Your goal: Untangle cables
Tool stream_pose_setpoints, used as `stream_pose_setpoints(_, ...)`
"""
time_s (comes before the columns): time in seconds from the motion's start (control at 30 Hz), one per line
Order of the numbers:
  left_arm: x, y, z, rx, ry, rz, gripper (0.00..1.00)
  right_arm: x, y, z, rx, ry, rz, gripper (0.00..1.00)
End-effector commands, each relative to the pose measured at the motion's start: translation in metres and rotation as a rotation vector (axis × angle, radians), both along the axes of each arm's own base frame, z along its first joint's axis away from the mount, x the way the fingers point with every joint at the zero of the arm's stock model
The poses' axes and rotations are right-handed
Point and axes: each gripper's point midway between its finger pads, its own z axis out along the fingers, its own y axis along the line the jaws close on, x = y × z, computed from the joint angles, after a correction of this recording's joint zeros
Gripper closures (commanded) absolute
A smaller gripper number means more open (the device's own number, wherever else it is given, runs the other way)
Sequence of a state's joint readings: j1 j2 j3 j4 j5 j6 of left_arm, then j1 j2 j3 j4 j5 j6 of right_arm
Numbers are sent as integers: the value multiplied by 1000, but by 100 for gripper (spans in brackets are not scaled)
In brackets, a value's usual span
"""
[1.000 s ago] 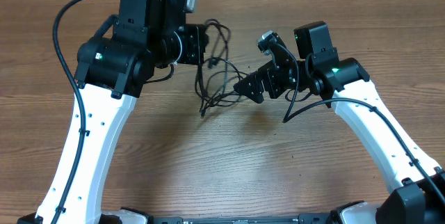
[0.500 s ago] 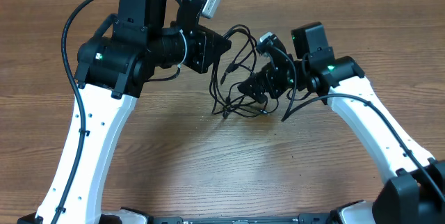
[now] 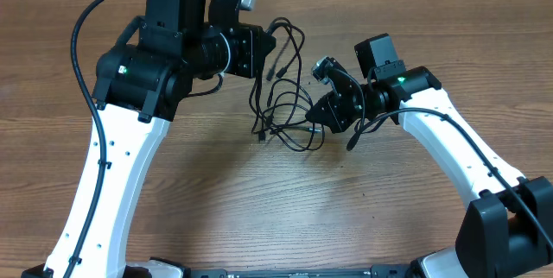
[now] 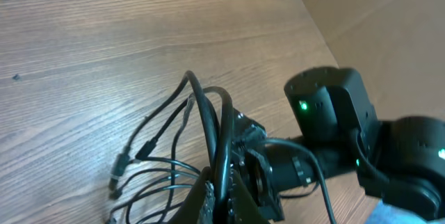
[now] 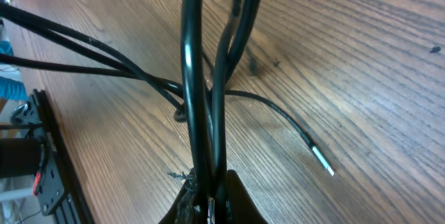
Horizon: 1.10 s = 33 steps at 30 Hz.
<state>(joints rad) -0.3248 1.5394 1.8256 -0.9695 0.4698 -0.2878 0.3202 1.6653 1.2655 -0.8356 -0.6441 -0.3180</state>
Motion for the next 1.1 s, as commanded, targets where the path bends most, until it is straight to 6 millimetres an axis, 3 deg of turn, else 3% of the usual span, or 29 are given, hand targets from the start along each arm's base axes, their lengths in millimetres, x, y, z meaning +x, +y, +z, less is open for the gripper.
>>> stream_pose_setpoints(0.0,7,5,8,-39,15,80,96,-4,1,0,23,23,10,96)
stream_pose_setpoints(0.17,18,20,4,-41,49,214,96,-10,2,0,30,60,8,96)
stream_pose_setpoints(0.43,34,96,-20,-2,175,757,96,-14,-12,-12,-51,192,-142,96)
stream_pose_setpoints(0.6,25,134,-33,63,206,994,96,-4,-25,-21,-121,227,-288,96)
stream_pose_setpoints(0.83,1,183,-42,157,212,1301,96,19,-38,-17,-74,262,-456,96)
stream_pose_setpoints(1.07,-13,210,-37,221,161,1455,96,34,-66,-16,-47,308,-594,96)
